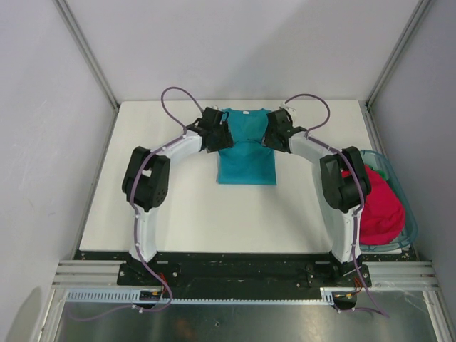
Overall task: Fold and stack the t-shirts
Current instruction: Fold the folded rectangular tshirt in 1/3 of the way
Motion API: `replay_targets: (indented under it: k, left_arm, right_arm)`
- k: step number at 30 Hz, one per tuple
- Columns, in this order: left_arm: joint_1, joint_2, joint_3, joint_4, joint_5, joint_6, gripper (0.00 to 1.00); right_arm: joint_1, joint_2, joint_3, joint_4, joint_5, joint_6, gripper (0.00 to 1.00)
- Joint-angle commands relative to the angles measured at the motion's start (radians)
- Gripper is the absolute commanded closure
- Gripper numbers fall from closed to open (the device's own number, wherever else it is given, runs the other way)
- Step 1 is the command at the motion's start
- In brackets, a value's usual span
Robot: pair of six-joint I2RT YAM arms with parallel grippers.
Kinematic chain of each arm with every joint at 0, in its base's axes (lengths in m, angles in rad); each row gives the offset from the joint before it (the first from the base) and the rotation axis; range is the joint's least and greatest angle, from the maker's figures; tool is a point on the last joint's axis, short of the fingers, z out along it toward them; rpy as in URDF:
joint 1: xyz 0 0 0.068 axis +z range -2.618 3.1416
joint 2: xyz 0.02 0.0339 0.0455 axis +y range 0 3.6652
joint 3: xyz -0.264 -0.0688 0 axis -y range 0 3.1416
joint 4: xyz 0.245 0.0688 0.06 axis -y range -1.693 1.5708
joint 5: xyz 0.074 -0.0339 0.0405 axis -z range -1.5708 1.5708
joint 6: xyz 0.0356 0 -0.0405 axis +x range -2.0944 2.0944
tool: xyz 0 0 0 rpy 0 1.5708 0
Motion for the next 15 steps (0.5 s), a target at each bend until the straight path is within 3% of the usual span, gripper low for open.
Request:
replay_targets:
  k: [1,4,11,15]
  left_arm:
    - [0.022,-0.100,0.019,0.034,0.005,0.046,0.34]
    - [0.023,-0.139,-0.021,0.035,0.002,0.059,0.41]
    - [0.021,-0.178,-0.097,0.034,0.027,0.058,0.75]
    - [0.016,-0.155,-0.104,0.035,0.059,0.047,0.88]
  right_arm:
    - [-0.008,-0.077,0.046,-0.007,0.010,-0.032,0.46]
    - [-0.001,-0.114,0.037,-0.019,0.011,-0.033,0.47]
    - [0.065,-0.148,0.003,0.002,0.014,-0.049,0.57]
    - [0.090,-0.111,0.014,0.024,-0.015,-0.055,0.62]
